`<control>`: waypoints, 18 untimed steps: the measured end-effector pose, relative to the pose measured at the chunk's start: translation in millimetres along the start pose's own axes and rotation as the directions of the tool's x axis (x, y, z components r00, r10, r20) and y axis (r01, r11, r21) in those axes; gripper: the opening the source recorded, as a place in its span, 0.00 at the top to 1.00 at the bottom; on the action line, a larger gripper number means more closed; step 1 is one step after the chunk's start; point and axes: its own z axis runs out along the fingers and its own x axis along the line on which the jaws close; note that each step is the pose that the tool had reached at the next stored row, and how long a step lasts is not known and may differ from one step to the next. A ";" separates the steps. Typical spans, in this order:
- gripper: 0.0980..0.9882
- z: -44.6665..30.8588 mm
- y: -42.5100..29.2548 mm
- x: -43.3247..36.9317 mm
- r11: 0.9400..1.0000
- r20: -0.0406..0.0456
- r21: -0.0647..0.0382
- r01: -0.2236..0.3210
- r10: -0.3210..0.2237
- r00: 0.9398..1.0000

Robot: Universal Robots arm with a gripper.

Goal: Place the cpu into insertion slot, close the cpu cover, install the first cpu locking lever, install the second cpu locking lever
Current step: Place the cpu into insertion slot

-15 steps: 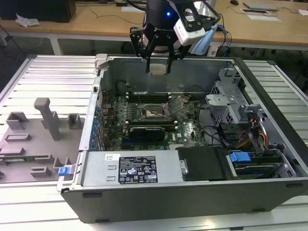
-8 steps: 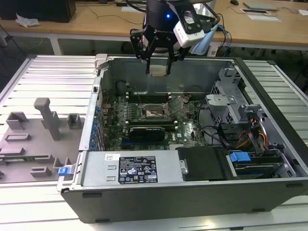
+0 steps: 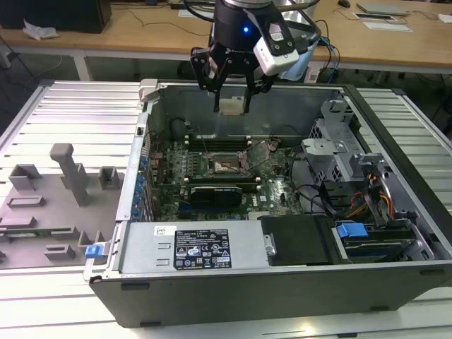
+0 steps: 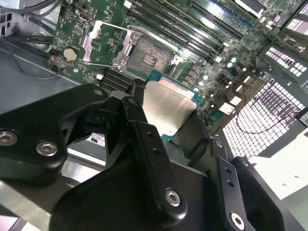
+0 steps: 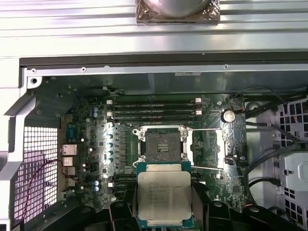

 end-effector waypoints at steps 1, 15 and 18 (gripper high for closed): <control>0.50 0.8 -0.1 0.0 1.000 0.000 0.000 0.000 0.000 1.000; 0.50 7.7 -0.7 0.3 1.000 0.003 0.002 0.000 0.000 1.000; 0.50 11.2 -1.0 0.2 1.000 0.006 0.002 0.000 0.000 1.000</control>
